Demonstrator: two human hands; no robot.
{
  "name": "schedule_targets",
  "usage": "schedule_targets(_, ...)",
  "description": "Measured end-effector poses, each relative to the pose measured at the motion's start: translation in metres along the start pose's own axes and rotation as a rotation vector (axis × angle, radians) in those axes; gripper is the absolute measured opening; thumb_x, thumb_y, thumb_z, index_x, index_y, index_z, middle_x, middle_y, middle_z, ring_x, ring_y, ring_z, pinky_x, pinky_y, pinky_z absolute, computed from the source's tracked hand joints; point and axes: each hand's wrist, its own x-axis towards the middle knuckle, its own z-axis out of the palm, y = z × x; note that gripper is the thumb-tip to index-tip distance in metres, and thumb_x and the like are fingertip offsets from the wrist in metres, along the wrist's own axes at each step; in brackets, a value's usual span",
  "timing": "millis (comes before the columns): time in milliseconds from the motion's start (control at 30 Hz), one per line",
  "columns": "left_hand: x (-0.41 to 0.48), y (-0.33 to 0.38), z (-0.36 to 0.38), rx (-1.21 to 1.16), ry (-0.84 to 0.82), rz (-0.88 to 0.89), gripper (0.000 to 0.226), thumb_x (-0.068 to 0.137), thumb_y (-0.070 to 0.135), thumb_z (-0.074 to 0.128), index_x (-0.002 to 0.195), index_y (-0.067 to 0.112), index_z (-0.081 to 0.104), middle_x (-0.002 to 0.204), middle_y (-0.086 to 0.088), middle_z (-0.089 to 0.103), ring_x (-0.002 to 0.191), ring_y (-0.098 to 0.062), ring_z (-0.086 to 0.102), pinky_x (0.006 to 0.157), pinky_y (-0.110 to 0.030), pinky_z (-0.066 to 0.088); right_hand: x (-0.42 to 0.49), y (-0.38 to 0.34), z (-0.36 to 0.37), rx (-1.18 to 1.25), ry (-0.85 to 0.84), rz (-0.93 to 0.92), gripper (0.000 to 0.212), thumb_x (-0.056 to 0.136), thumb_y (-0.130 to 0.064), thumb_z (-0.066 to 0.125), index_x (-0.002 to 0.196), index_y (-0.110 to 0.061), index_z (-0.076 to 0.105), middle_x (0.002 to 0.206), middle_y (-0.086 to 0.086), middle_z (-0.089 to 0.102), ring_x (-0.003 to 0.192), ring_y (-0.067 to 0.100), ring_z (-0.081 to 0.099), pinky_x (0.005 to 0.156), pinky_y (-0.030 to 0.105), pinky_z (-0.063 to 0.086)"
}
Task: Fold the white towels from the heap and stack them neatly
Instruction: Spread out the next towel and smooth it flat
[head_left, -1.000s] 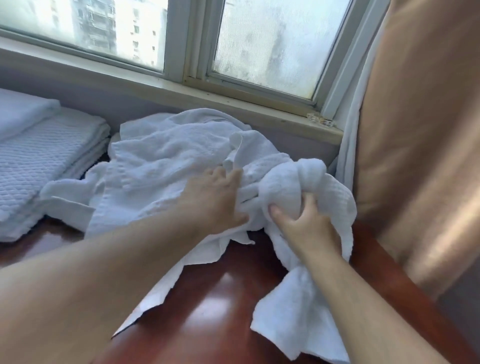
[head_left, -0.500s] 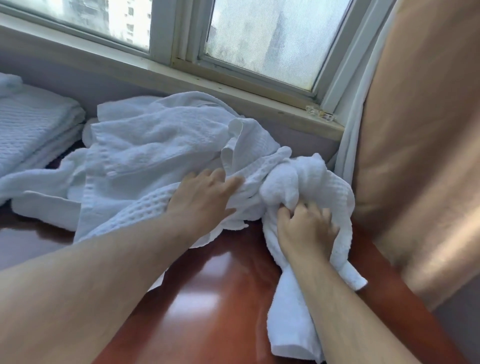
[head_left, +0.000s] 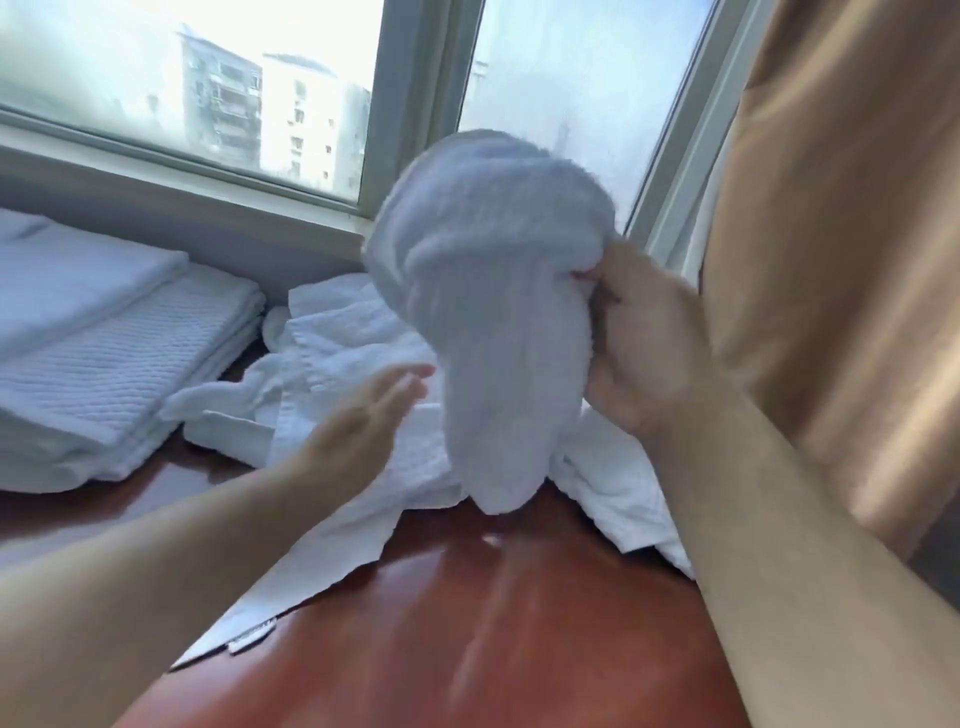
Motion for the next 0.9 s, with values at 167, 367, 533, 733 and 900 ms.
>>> schedule_targets(167, -0.054, 0.026, -0.086, -0.962, -0.087, -0.273, 0.076, 0.095, 0.069, 0.025, 0.117, 0.016, 0.075, 0.120, -0.012, 0.071, 0.107, -0.032, 0.070, 0.078, -0.041, 0.060, -0.033, 0.040, 0.025, -1.174, -0.120, -0.014, 0.024, 0.096, -0.019, 0.054, 0.073, -0.013, 0.057, 0.070, 0.000, 0.059, 0.073, 0.016, 0.053, 0.060, 0.021, 0.040)
schedule_targets(367, -0.094, 0.025, -0.137, -0.101, 0.263, -0.294, 0.007, 0.099, 0.016, 0.053, 0.102, 0.021, 0.057, 0.081, -0.006, 0.058, 0.055, -0.003, 0.063, 0.052, -0.021, 0.052, -0.067, 0.066, 0.055, -1.294, 0.120, -0.391, 0.034, 0.094, -0.040, 0.059, 0.069, -0.016, 0.057, 0.062, -0.001, 0.057, 0.065, 0.026, 0.051, 0.058, 0.034, 0.035)
schedule_targets(533, -0.119, 0.034, -0.174, 0.678, 0.566, -0.224, 0.015, 0.088, 0.031, 0.056, 0.095, 0.018, 0.057, 0.106, -0.014, 0.061, 0.097, -0.035, 0.057, 0.085, -0.045, 0.050, -0.091, 0.078, 0.078, -1.304, -0.130, -0.403, 0.034, 0.087, -0.034, 0.063, 0.064, -0.028, 0.039, 0.056, -0.008, 0.047, 0.054, 0.014, 0.046, 0.052, 0.031, 0.035)
schedule_targets(733, -0.151, 0.046, -0.167, 0.992, 0.667, -0.006, 0.018, 0.088, 0.025, 0.058, 0.075, 0.017, 0.047, 0.093, -0.004, 0.052, 0.097, -0.032, 0.048, 0.083, -0.044, 0.041, -0.118, 0.099, 0.076, -1.138, -0.487, 0.044, 0.031, 0.080, -0.040, 0.067, 0.064, -0.023, 0.047, 0.057, -0.013, 0.046, 0.050, 0.003, 0.040, 0.047, 0.019, 0.035)
schedule_targets(900, -0.155, 0.057, -0.171, 0.764, 0.726, 0.200, 0.013, 0.092, 0.023, 0.057, 0.090, 0.022, 0.044, 0.087, 0.007, 0.051, 0.082, -0.014, 0.052, 0.070, -0.017, 0.039, -0.145, 0.092, 0.085, -0.887, -0.589, 0.070, 0.027, 0.072, -0.033, 0.059, 0.065, -0.015, 0.040, 0.059, -0.011, 0.034, 0.053, 0.006, 0.031, 0.049, 0.020, 0.026)
